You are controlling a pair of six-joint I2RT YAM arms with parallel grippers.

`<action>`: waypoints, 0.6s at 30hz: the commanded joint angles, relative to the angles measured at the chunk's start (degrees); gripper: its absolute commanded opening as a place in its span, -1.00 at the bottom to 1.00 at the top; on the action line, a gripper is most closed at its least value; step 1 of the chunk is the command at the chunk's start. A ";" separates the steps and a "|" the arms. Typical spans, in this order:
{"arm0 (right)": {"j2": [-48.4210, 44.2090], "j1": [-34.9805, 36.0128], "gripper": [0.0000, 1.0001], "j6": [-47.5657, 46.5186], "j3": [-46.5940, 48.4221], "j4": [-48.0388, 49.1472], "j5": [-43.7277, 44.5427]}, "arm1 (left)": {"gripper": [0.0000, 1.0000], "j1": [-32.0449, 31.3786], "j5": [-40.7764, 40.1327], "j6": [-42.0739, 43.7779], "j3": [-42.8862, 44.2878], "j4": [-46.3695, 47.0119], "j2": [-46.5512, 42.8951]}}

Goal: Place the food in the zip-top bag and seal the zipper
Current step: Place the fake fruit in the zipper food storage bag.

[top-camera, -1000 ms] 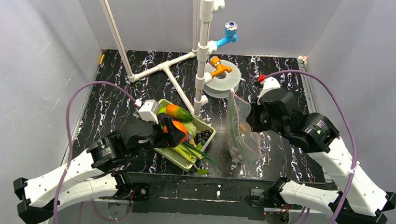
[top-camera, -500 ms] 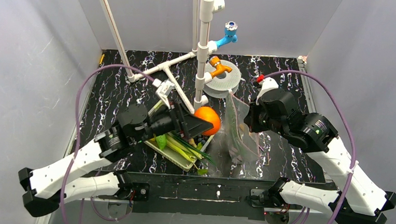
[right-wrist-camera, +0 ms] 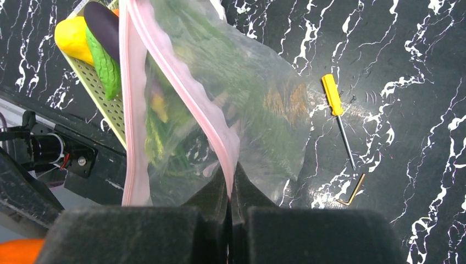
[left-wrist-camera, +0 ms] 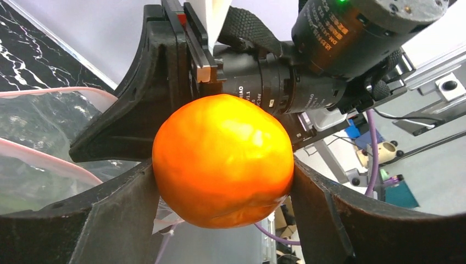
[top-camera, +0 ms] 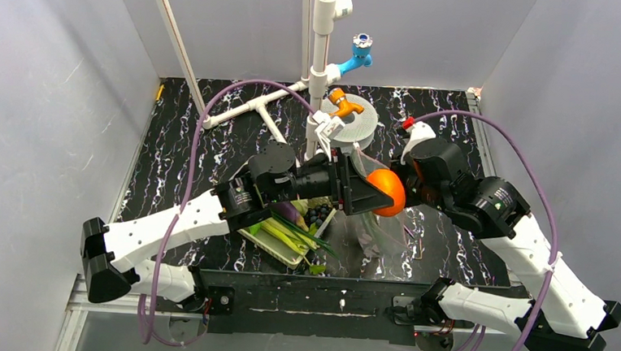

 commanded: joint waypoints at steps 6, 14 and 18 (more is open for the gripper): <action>-1.96 0.07 -0.97 1.65 5.48 2.66 -2.06 | -0.07 -1.21 -12.25 10.71 1.84 -12.01 -1.45; -2.32 0.08 -0.97 1.85 6.44 3.10 -2.14 | 0.05 -1.24 -18.90 11.90 -0.17 -18.65 -4.08; -1.85 0.11 -0.97 2.03 5.20 3.29 -2.73 | 0.32 -1.33 -18.16 11.24 1.06 -19.63 -3.42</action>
